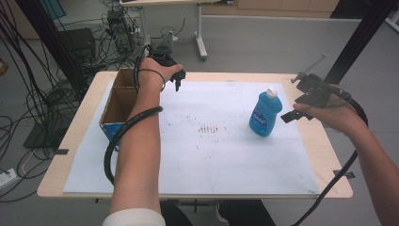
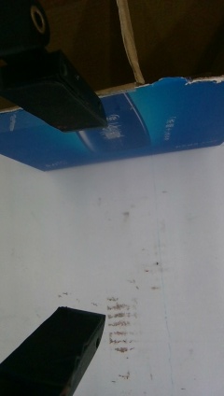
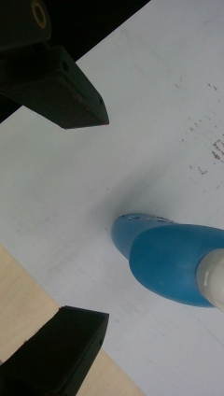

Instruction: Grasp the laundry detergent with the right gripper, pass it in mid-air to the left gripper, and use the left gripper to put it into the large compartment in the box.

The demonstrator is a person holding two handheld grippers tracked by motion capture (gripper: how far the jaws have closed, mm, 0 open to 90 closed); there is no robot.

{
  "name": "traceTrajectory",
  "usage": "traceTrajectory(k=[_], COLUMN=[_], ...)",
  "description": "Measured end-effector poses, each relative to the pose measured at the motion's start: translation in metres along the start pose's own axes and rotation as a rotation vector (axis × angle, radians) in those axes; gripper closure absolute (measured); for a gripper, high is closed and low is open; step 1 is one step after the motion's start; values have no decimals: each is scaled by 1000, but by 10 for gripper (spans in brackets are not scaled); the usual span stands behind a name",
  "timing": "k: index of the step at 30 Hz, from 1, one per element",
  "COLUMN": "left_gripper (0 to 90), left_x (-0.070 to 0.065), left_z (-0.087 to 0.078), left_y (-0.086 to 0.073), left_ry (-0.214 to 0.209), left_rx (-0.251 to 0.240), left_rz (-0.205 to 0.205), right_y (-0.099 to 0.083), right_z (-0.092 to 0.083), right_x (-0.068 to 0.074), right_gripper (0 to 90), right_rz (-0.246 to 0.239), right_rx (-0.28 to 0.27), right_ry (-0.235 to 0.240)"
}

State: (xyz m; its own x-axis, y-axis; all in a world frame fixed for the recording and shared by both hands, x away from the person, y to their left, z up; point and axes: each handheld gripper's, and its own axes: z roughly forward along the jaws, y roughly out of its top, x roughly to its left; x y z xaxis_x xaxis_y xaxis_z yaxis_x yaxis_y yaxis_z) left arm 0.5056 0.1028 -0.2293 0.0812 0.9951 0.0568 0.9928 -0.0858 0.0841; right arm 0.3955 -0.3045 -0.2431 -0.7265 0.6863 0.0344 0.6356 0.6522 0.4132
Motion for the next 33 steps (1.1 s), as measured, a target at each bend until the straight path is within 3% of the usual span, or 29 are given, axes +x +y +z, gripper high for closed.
traceTrajectory(k=[33], left_gripper=[71], left_x=[-3], left_z=[-7], left_y=[-2], left_ry=[7], left_rx=[-7], left_rz=[3], right_y=[1], right_z=[-3], right_x=[-5], right_gripper=[55], right_rz=[-5], right_rx=[3], right_ry=[-8])
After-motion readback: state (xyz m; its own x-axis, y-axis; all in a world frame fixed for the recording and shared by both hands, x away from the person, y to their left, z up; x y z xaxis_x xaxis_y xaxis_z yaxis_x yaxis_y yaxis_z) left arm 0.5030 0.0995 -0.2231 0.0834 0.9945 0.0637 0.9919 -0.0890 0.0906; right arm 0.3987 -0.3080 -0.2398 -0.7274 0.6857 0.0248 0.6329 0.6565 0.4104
